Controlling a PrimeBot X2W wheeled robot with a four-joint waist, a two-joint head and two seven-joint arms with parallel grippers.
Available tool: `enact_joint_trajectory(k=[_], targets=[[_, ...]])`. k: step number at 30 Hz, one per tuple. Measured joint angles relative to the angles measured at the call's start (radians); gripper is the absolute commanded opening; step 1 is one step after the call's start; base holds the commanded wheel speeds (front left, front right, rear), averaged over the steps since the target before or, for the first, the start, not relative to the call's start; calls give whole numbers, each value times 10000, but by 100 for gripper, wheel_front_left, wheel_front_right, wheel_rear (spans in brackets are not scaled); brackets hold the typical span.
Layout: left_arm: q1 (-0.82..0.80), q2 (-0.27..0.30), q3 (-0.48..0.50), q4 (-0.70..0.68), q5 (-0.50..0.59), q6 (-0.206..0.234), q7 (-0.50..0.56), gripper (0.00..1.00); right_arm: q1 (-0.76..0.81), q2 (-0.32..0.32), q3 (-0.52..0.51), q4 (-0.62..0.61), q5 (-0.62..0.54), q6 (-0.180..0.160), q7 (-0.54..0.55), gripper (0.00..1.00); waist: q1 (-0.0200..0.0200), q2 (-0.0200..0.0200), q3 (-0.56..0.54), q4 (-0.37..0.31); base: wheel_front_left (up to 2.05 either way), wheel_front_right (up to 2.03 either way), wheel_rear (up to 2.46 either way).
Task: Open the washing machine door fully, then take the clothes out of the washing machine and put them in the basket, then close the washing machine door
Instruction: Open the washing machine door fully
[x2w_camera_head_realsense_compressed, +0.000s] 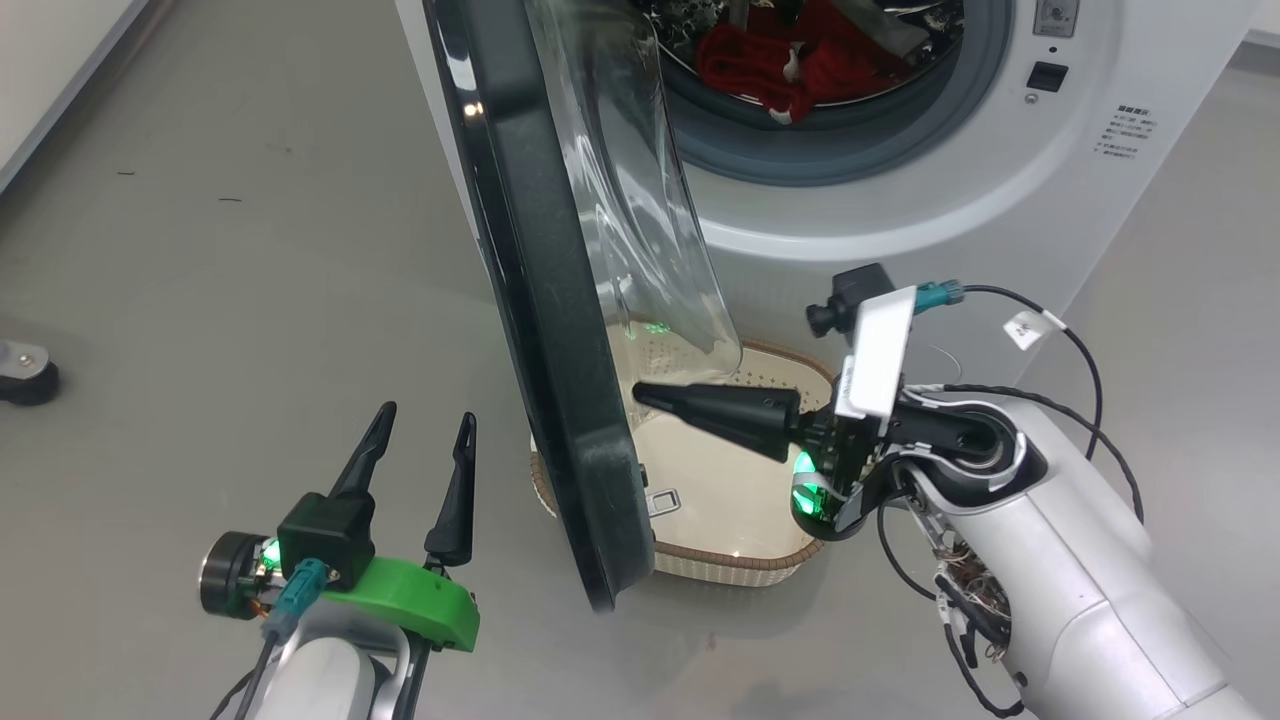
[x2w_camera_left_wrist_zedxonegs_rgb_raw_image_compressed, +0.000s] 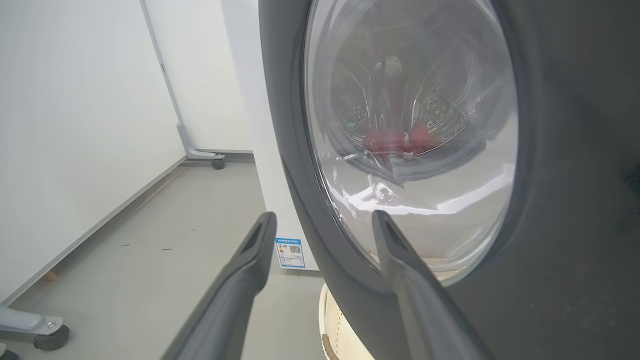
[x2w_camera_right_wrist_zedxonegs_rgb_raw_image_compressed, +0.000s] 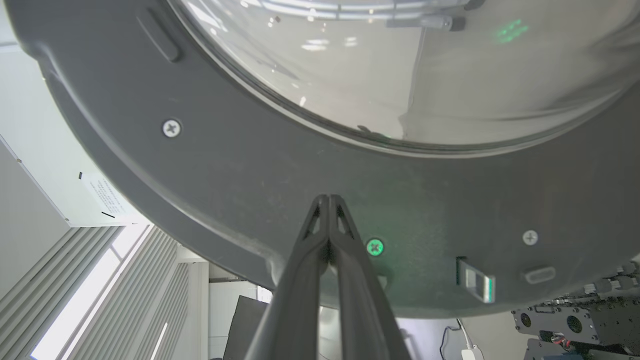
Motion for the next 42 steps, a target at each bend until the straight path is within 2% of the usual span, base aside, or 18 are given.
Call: enact_joint_trajectory(k=[14,16,17,24,35,36,42], targets=[[66,0,100,-82,0,75,0,100,972,-67,-2165,-1350,123,0,-1768,0,0,0,88,-266,0,0,0],[86,0,100,-84,0,75,0,100,1212,-155,-2393,-1499,12,0,-2034,49,0,0,93,-308,0,0,0],[96,0,113,-88,0,86,0,100,1329,-230,-2441,-1534,-182,0,-2211,100,0,0,93,-329,0,0,0],[105,4,142,-123,0,132,0,100,2108,-759,-2826,-1628,-1829,0,-3710,100,0,0,123,-522,0,0,0],[106,6,127,-71,0,132,0,100,3055,-1639,-2740,-1233,-5235,2,-6449,100,0,0,33,-615,0,0,0],[106,6,127,-71,0,132,0,100,3055,-1639,-2740,-1233,-5235,2,-6449,100,0,0,33,-615,0,0,0],[113,6,86,-46,0,132,0,100,3269,-2487,-2416,-980,-8172,-13,-8454,100,0,0,-53,-640,0,0,0]])
